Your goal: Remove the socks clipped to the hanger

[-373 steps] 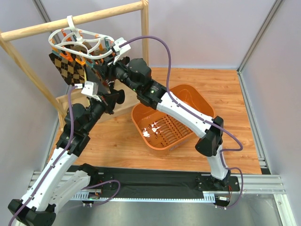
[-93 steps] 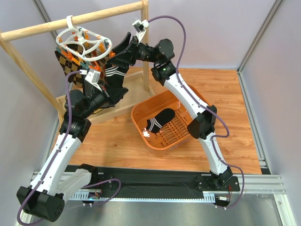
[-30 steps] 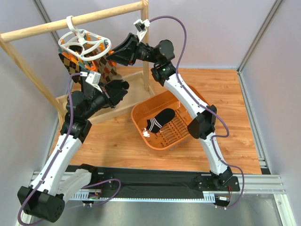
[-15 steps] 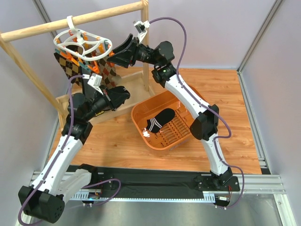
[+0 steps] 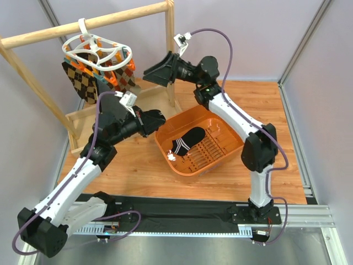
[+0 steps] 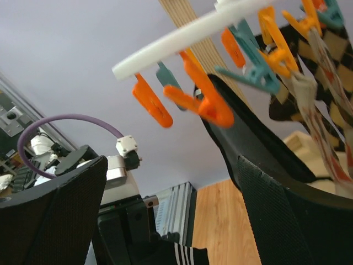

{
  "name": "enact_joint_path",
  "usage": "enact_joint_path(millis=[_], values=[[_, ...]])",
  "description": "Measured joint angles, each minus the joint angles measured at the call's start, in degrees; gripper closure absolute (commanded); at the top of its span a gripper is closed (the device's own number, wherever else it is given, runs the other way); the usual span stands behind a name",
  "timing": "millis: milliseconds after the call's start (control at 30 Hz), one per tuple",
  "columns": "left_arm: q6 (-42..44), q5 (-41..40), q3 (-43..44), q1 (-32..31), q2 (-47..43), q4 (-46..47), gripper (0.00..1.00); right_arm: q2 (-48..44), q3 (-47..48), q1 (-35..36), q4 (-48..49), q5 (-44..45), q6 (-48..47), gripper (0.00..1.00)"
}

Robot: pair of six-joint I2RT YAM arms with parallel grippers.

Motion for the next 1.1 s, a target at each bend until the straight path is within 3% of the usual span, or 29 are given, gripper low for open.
enact_joint_path(millis=[233,300,333,367,467,533,567,600,833,1100], values=[[1.88,-6.88,2.82,-10.23,5.6,-0.44,0.95,-25.42,-27.87,-7.21,-14.01,9.38,-7.04,0.0],[2.12,-8.52,3.74,-12.46,8.39,0.07,0.88,-33.24,-32.59,-9.53,-20.13,14.58,-10.69,0.0],[2.25,-9.25,4.2,-13.49,9.77,0.2,0.8,-37.0,-34.32,-10.25,-23.69,17.53,-12.74,0.0],[2.6,-9.84,4.85,-14.73,11.61,0.24,0.62,-40.52,-35.76,-10.51,-26.69,20.06,-14.62,0.0],[3.82,-12.28,6.16,-17.4,15.58,-0.39,0.4,-49.53,-39.01,-9.97,-33.92,26.38,-19.5,0.0],[4.63,-14.19,6.19,-18.01,16.04,-1.62,0.31,-53.94,-40.76,-9.51,-37.73,29.99,-21.94,0.0],[4.94,-15.43,6.23,-18.03,15.78,-2.23,0.13,-55.8,-41.83,-9.44,-39.6,31.63,-22.75,0.0],[5.77,-16.57,6.34,-18.01,15.32,-2.8,0.06,-56.89,-42.69,-9.44,-41.07,32.76,-23.26,0.0],[11.89,-25.07,15.76,-17.9,11.17,-15.65,0.09,-59.58,-50.73,-7.87,-47.82,38.49,-23.87,0.0],[15.37,-36.76,21.35,-17.75,1.14,-36.76,0.11,-50.64,-47.95,5.79,-50.82,47.45,-26.95,0.02]])
